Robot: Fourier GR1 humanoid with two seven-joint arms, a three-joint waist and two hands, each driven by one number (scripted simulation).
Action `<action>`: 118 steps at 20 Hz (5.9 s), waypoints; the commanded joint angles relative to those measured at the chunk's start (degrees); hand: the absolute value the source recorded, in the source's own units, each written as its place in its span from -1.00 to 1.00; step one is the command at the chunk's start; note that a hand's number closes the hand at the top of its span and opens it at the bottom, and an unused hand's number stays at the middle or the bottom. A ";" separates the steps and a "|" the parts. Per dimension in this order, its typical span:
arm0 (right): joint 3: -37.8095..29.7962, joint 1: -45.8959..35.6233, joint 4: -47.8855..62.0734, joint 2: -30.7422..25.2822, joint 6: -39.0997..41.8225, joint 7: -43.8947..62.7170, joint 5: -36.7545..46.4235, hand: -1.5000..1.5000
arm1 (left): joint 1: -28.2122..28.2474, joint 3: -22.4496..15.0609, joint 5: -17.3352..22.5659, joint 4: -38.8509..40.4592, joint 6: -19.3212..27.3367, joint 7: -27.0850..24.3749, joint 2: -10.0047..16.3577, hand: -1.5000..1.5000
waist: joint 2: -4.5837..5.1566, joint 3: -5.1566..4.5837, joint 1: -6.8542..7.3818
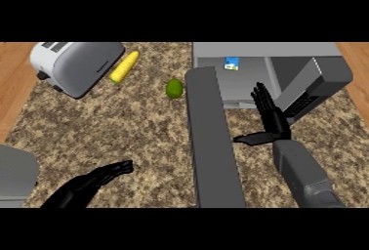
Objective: Pick up the milk, place it into the microwave and close the microwave
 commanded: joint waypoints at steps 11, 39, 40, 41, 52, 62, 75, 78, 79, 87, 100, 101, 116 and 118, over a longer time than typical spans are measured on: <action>4.10 26.64 -20.02 -2.24 4.48 -1.85 -2.03 -1.00 | -12.67 -5.99 -12.70 13.17 6.73 -2.10 -2.17 1.00 | -0.57 -0.22 -2.89; 12.08 61.48 -77.82 -11.78 24.15 14.51 -28.01 -1.00 | -33.86 -51.80 -0.60 40.52 48.78 -7.82 -2.16 1.00 | 0.57 -0.22 -4.67; 12.23 60.46 -79.83 -11.87 23.30 16.74 -29.54 -1.00 | -35.25 -52.88 0.21 41.26 50.21 -7.17 -2.16 1.00 | 0.66 -0.24 -4.76; 12.53 62.56 -82.67 -12.54 23.80 17.49 -30.32 -1.00 | -36.65 -53.08 1.33 40.59 52.34 -5.90 -2.15 1.00 | 0.55 -0.26 -5.39; 15.19 59.41 -92.46 -16.32 22.91 26.67 -35.14 -1.00 | -47.35 -56.93 11.25 42.56 68.82 -5.99 -2.12 1.00 | 1.43 -0.38 -8.85; 15.89 58.69 -96.65 -17.71 21.36 32.07 -39.43 -1.00 | -58.90 -52.14 20.58 48.33 76.54 -6.80 -2.17 1.00 | 2.54 -0.31 -11.12; 15.23 58.53 -100.54 -19.28 18.73 36.87 -43.64 -1.00 | -67.50 -46.32 30.86 59.71 76.16 -12.42 -2.19 1.00 | 3.84 -0.26 -13.55; 14.73 56.85 -100.53 -19.73 18.69 37.10 -44.76 -1.00 | -69.64 -45.26 33.35 61.33 75.59 -13.05 -2.19 1.00 | 4.24 -0.20 -13.80; 15.36 57.53 -101.47 -19.56 18.25 37.82 -44.83 -1.00 | -70.24 -44.72 34.24 62.00 75.00 -13.29 -2.19 1.00 | 4.15 -0.25 -14.11; 13.51 56.35 -102.06 -21.02 18.10 38.71 -47.80 -1.00 | -70.76 -43.65 39.67 63.84 74.01 -15.77 -2.19 1.00 | 4.63 -0.19 -15.08; 13.68 55.25 -103.80 -23.36 20.38 40.19 -51.50 -1.00 | -70.81 -42.54 44.67 65.37 77.26 -21.15 -2.19 1.00 | 4.85 -0.16 -15.20; 14.33 55.65 -104.03 -22.85 20.40 40.14 -51.39 -1.00 | -71.19 -42.50 45.14 65.62 77.08 -20.92 -2.19 1.00 | 5.00 -0.11 -15.64; 14.56 55.22 -106.18 -24.83 21.98 41.37 -54.35 -1.00 | -70.85 -43.48 48.81 66.58 77.79 -26.52 -2.19 1.00 | 5.70 -0.09 -16.48; 14.52 54.75 -106.67 -25.39 21.99 41.76 -54.71 -1.00 | -70.82 -43.72 49.25 66.69 77.88 -26.92 -2.19 1.00 | 5.86 -0.14 -16.39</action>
